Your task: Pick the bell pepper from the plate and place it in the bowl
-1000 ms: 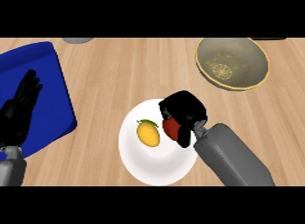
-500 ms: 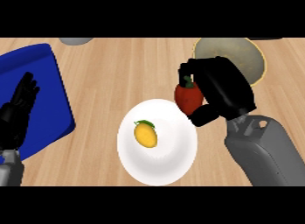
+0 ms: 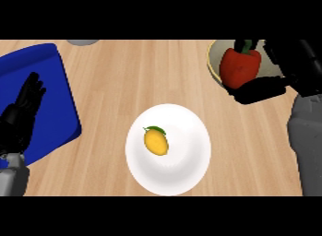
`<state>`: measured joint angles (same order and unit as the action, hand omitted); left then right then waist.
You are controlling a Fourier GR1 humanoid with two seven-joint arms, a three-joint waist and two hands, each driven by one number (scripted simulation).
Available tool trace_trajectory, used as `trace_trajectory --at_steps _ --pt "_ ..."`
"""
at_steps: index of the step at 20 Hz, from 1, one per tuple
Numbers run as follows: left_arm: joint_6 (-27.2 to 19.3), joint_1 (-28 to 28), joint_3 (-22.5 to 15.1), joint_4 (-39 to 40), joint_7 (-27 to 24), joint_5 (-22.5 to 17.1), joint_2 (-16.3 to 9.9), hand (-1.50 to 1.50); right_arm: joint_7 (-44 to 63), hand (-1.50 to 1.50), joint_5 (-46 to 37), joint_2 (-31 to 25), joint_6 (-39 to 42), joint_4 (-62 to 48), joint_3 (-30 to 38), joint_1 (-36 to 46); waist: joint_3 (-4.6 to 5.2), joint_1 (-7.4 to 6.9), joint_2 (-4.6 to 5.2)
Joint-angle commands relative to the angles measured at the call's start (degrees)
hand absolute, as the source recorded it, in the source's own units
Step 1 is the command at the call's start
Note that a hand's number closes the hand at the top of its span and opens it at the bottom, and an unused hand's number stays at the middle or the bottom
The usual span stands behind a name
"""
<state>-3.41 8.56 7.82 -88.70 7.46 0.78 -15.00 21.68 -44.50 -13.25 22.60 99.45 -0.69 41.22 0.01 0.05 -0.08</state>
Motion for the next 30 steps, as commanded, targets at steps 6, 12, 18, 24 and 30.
trace_trajectory --at_steps 6,12,18,24,30 --pt "0.4 3.8 -0.1 -1.1 5.0 0.3 -0.1 0.00 -11.4 1.50 1.2 -0.4 -9.0 -19.7 5.7 2.9 -0.03 -0.61 0.27" --pt "0.2 1.5 -1.6 -2.2 2.3 1.9 1.3 0.00 -24.9 1.50 0.3 -3.0 -18.0 -42.2 9.6 9.9 -0.04 -1.46 0.54" --pt "0.6 1.3 -1.7 1.4 -1.5 2.2 2.3 0.00 -34.2 1.50 0.4 -7.8 -22.3 -61.4 13.9 17.6 -0.04 -1.88 0.81" --pt "0.7 2.5 -1.4 2.5 -1.5 2.3 2.1 0.00 -25.9 1.50 -5.1 -11.1 -16.8 -72.5 11.4 19.6 -0.03 -2.60 1.35" --pt "1.8 2.1 -1.0 0.4 -1.0 1.3 1.5 0.00 -40.3 -1.50 -2.7 -12.6 -15.7 -81.1 13.6 18.8 -0.13 -3.12 1.42"
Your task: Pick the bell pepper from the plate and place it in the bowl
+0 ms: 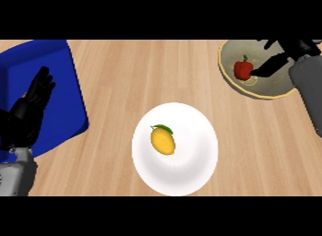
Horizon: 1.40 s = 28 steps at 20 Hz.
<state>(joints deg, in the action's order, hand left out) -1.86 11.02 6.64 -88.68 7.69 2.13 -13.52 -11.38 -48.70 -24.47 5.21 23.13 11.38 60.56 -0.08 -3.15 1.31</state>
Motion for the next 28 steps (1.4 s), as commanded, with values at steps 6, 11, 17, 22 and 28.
trace_trajectory --at_steps 6,11,17,22,28 --pt "-0.4 0.0 0.6 1.2 0.1 0.0 0.2 0.00 -10.0 -1.50 16.7 -2.1 5.6 -6.1 16.4 1.9 -0.16 0.58 0.15" --pt "0.3 -0.7 0.1 -0.9 0.7 -0.3 0.2 0.00 -9.8 -1.50 26.3 -6.3 10.5 -8.7 26.1 3.6 -0.16 0.06 -0.03" --pt "-0.1 -0.2 0.0 0.7 -0.6 0.1 0.7 0.00 -11.1 -1.50 27.0 -18.1 22.0 -12.7 27.1 -2.3 -0.19 0.25 0.46" --pt "-1.5 1.7 -1.1 -0.4 1.2 1.1 2.0 0.00 -14.6 -1.50 28.4 -22.6 28.7 -13.8 28.5 -6.6 -0.33 0.16 0.60" --pt "1.1 1.4 1.0 -0.6 1.0 -0.5 -1.1 0.00 -15.1 -1.50 31.1 -25.6 37.1 -15.0 30.7 -7.7 -0.36 -0.60 0.47"
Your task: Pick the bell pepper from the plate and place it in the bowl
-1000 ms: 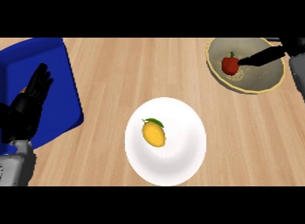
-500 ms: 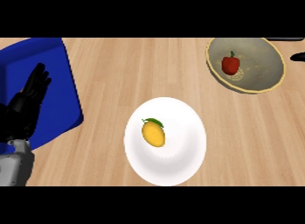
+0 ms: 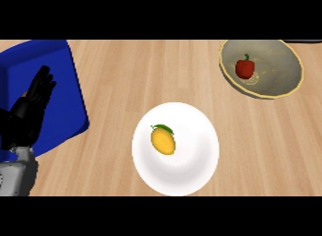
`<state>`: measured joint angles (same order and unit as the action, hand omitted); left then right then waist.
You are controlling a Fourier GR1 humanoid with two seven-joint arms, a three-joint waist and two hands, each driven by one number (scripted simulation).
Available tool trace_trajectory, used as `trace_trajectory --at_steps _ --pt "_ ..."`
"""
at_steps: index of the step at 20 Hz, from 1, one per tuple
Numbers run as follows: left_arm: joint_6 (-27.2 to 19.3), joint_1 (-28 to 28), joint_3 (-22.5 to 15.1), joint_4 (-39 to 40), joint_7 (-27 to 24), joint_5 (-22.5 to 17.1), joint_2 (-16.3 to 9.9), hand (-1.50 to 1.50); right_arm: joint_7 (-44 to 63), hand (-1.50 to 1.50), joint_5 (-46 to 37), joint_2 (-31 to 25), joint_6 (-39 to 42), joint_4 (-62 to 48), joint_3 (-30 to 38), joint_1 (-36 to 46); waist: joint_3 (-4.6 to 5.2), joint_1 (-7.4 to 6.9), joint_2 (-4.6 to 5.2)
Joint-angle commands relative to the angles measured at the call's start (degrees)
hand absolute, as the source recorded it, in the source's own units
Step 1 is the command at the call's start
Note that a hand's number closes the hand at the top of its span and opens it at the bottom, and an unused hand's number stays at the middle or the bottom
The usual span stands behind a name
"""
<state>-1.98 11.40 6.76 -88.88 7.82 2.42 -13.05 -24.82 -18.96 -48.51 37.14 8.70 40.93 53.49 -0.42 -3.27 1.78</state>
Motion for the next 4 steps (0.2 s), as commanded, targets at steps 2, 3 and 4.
trace_trajectory --at_steps 2,3,4 --pt "0.5 0.4 0.3 0.6 0.2 0.0 -0.6 0.00 -1.5 -1.50 2.3 -2.8 6.9 -0.3 1.9 -0.7 -0.01 -0.23 -0.05" --pt "0.9 -0.9 1.1 0.9 -1.3 -1.1 -0.2 0.00 -3.0 -1.50 2.5 -3.0 8.0 -0.1 2.0 -2.7 -0.02 -0.18 -0.02" --pt "0.3 0.0 0.4 0.0 0.2 -0.5 0.0 0.00 -1.9 -1.50 3.1 -3.7 10.4 -0.3 2.3 -1.8 -0.05 -0.14 -0.12"
